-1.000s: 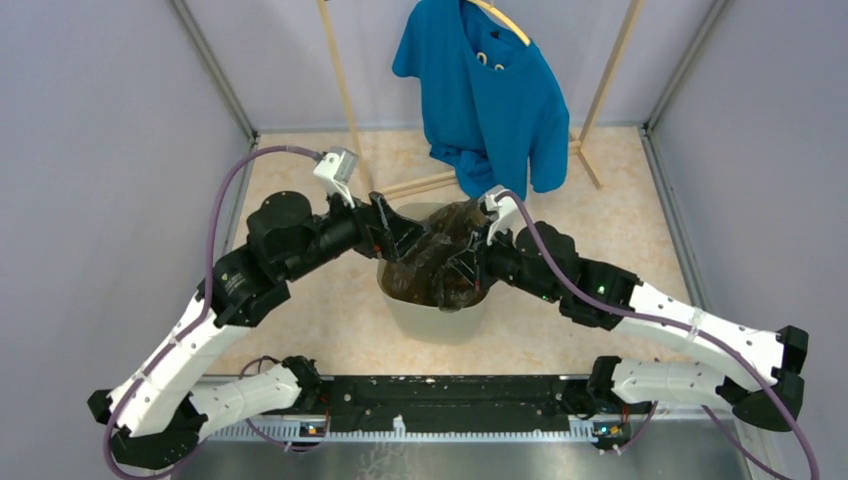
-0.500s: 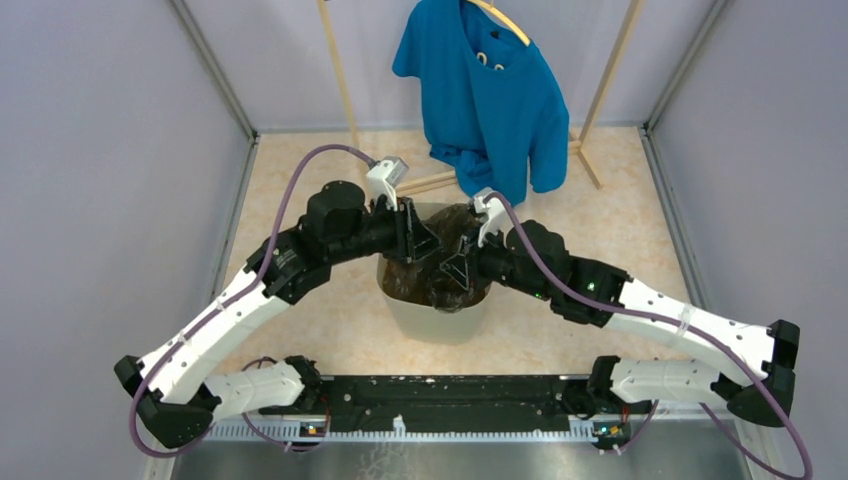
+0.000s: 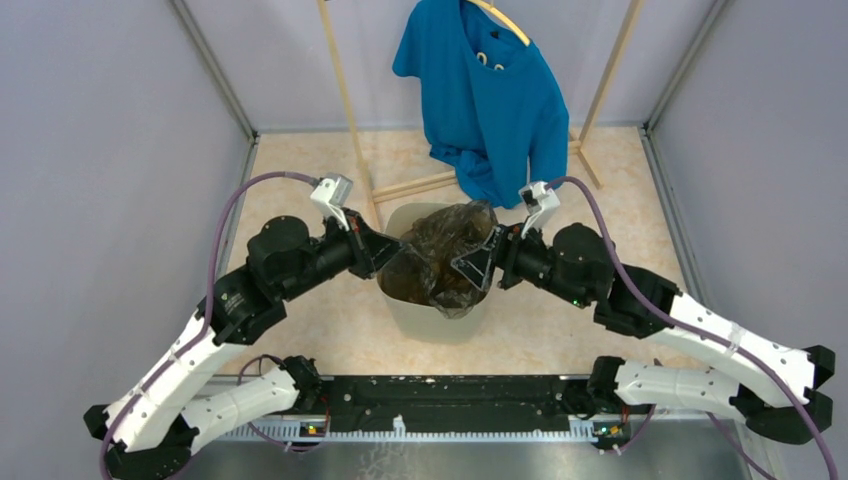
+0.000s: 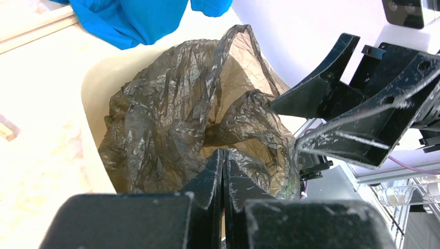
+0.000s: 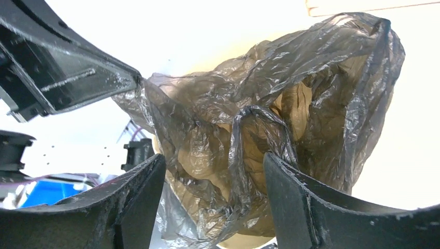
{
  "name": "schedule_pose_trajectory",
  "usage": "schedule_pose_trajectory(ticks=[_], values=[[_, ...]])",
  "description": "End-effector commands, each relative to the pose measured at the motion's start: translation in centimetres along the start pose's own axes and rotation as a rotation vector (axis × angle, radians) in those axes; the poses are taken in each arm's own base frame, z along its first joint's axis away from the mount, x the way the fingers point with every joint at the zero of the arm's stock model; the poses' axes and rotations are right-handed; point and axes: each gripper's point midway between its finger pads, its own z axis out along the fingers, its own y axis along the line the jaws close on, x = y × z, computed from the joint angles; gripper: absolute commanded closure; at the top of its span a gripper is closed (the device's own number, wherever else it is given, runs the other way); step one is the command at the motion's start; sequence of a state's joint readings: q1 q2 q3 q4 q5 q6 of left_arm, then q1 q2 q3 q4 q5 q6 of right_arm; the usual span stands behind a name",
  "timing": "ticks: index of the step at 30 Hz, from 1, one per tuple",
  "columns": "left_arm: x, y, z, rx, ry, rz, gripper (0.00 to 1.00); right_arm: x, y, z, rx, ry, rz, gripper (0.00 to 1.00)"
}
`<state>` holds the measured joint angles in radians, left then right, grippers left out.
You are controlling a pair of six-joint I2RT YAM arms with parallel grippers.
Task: Put the trash bags into the trash bin
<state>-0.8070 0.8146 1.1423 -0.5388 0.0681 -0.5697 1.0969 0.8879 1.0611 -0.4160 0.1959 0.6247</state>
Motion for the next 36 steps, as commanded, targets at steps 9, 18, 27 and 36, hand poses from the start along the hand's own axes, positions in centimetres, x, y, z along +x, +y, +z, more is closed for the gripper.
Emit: schedule_pose_trajectory(ticks=[9, 18, 27, 36], values=[[-1.1, 1.1, -1.9, -0.059, -0.095, -0.032, 0.98, -0.6, -0.7, 1.8, 0.074, -0.039, 0.051, 0.43], [-0.2, 2.8, -4.0, -0.117, -0.112, -0.019, 1.0, 0.1, -0.6, 1.7, 0.085, 0.044, -0.037, 0.88], [2.8, 3.9, -6.8, -0.083, -0.132, -0.07, 1.0, 2.1, -1.0, -3.5, -0.011, 0.064, 0.047, 0.96], [5.9, 5.4, -7.1, -0.112, -0.071, -0.145, 0.84, 4.6, -0.9, -4.3, -0.082, 0.116, 0.084, 0.99]])
